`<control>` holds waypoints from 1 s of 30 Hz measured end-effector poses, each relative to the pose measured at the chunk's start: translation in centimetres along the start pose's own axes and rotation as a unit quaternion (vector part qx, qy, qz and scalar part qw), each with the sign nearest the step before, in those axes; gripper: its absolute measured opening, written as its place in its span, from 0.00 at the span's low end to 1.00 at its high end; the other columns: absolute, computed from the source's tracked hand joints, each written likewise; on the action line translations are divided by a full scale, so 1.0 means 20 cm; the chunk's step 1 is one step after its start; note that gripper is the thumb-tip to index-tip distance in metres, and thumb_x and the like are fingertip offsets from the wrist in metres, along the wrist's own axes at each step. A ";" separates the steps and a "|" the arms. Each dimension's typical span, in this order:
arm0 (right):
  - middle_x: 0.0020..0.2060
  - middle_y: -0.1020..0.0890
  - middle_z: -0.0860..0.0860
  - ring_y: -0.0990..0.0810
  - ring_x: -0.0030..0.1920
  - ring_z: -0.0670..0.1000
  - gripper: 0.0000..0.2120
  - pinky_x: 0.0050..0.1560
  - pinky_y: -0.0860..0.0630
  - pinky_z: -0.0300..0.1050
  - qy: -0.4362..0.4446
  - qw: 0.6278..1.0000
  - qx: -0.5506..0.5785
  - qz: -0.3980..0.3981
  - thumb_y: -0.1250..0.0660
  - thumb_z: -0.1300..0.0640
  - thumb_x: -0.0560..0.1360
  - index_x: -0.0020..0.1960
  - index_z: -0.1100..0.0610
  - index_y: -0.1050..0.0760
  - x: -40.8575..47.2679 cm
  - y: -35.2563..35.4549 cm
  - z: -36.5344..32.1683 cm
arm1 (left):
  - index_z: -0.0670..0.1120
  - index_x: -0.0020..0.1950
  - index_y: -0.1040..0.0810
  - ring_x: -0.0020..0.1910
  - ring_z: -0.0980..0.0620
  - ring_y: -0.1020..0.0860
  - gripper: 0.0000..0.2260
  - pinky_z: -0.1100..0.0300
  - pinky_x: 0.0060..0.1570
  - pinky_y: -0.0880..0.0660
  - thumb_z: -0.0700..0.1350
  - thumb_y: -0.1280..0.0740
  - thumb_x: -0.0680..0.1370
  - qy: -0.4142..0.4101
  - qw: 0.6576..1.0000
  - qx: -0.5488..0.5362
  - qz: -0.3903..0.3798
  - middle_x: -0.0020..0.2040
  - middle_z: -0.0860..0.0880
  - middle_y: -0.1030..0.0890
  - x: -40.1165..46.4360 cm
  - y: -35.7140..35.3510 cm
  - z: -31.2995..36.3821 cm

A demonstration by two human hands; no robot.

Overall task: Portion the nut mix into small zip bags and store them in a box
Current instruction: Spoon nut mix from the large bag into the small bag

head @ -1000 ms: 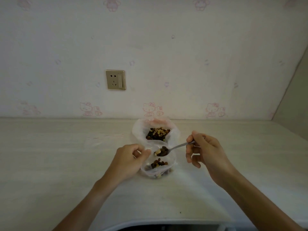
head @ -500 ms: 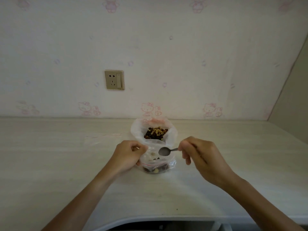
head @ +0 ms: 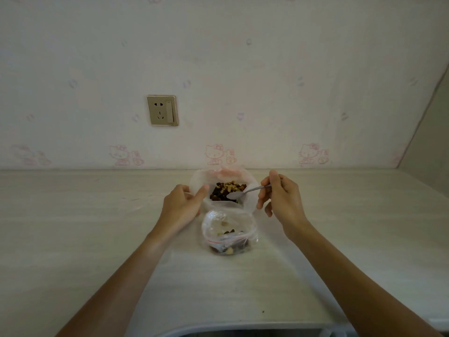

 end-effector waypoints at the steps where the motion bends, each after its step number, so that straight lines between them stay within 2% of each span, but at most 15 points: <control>1: 0.28 0.21 0.53 0.23 0.28 0.53 0.21 0.25 0.33 0.41 0.008 1.000 -0.022 0.009 0.46 0.48 0.87 0.46 0.61 0.24 0.02 -0.01 0.01 | 0.49 0.54 0.23 0.36 0.58 0.16 0.21 0.60 0.38 0.23 0.66 0.31 0.77 -0.007 1.000 -0.017 -0.007 0.39 0.52 0.14 0.01 -0.02 0.01; 4: 0.25 0.23 0.57 0.24 0.26 0.52 0.24 0.30 0.28 0.43 0.065 0.993 -0.088 0.036 0.47 0.48 0.87 0.42 0.61 0.25 0.04 -0.04 0.00 | 0.48 0.53 0.22 0.43 0.53 0.16 0.14 0.56 0.42 0.20 0.57 0.26 0.77 -0.013 1.000 -0.014 -0.018 0.47 0.50 0.15 0.01 -0.07 0.01; 7: 0.25 0.28 0.58 0.26 0.27 0.56 0.25 0.30 0.28 0.50 0.115 0.988 -0.090 0.041 0.46 0.47 0.87 0.38 0.62 0.28 0.04 -0.06 0.00 | 0.46 0.55 0.22 0.51 0.47 0.18 0.11 0.49 0.51 0.20 0.47 0.26 0.75 -0.020 0.999 -0.002 -0.035 0.52 0.48 0.17 0.02 -0.09 0.00; 10: 0.25 0.29 0.52 0.27 0.28 0.56 0.25 0.31 0.28 0.52 0.143 0.984 -0.096 0.038 0.46 0.49 0.87 0.37 0.61 0.30 0.05 -0.07 0.00 | 0.47 0.56 0.21 0.52 0.48 0.17 0.12 0.46 0.56 0.19 0.43 0.26 0.74 -0.029 0.997 -0.016 -0.067 0.52 0.49 0.16 0.01 -0.10 0.01; 14: 0.26 0.30 0.53 0.30 0.27 0.56 0.25 0.29 0.30 0.55 0.164 0.979 -0.118 0.025 0.46 0.48 0.87 0.37 0.64 0.31 0.04 -0.11 0.01 | 0.48 0.59 0.20 0.53 0.51 0.17 0.13 0.48 0.58 0.19 0.43 0.26 0.75 -0.044 0.996 -0.017 -0.080 0.53 0.51 0.16 0.02 -0.11 0.01; 16: 0.26 0.29 0.52 0.27 0.27 0.57 0.25 0.29 0.30 0.51 0.141 0.984 -0.109 0.014 0.47 0.48 0.87 0.37 0.61 0.30 0.05 -0.12 0.04 | 0.49 0.59 0.19 0.53 0.53 0.17 0.13 0.51 0.56 0.19 0.44 0.25 0.75 -0.046 0.995 -0.039 -0.080 0.53 0.52 0.15 0.03 -0.11 0.01; 18: 0.24 0.27 0.52 0.25 0.26 0.55 0.24 0.28 0.30 0.41 0.088 0.993 -0.073 0.005 0.47 0.49 0.87 0.38 0.59 0.28 0.07 -0.11 0.08 | 0.51 0.59 0.18 0.52 0.54 0.16 0.13 0.57 0.48 0.18 0.43 0.24 0.75 -0.036 0.993 -0.077 -0.085 0.53 0.54 0.15 0.04 -0.11 -0.01; 20: 0.23 0.24 0.51 0.25 0.25 0.52 0.22 0.26 0.31 0.38 0.018 0.999 -0.028 -0.008 0.46 0.49 0.87 0.40 0.58 0.26 0.07 -0.11 0.12 | 0.52 0.58 0.18 0.50 0.55 0.15 0.14 0.62 0.42 0.20 0.42 0.23 0.74 -0.023 0.989 -0.114 -0.089 0.51 0.55 0.14 0.04 -0.11 -0.02; 23: 0.27 0.20 0.52 0.24 0.25 0.50 0.20 0.24 0.31 0.41 -0.062 0.997 0.039 -0.031 0.44 0.51 0.87 0.42 0.59 0.23 0.05 -0.13 0.17 | 0.51 0.59 0.17 0.49 0.52 0.13 0.14 0.59 0.44 0.19 0.40 0.23 0.75 -0.006 0.983 -0.156 -0.091 0.50 0.53 0.12 0.05 -0.12 -0.04; 27: 0.29 0.20 0.55 0.26 0.24 0.48 0.19 0.24 0.31 0.39 -0.105 0.991 0.079 -0.032 0.41 0.52 0.86 0.42 0.61 0.22 0.05 -0.16 0.19 | 0.49 0.60 0.17 0.49 0.49 0.13 0.11 0.60 0.43 0.19 0.42 0.24 0.78 -0.003 0.973 -0.205 -0.108 0.50 0.50 0.11 0.04 -0.14 -0.04; 30: 0.29 0.20 0.55 0.26 0.25 0.48 0.20 0.26 0.31 0.42 -0.135 0.984 0.115 -0.023 0.42 0.53 0.87 0.42 0.60 0.21 0.05 -0.16 0.20 | 0.47 0.61 0.17 0.52 0.46 0.13 0.12 0.54 0.49 0.17 0.44 0.24 0.78 0.009 0.961 -0.254 -0.112 0.52 0.47 0.12 0.05 -0.13 -0.04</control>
Point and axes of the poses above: each hand's wrist, its own x-axis towards the middle knuckle, its own y-axis out of the back of the hand, z = x × y, the point moved 5 cm from there along x, towards the middle knuckle
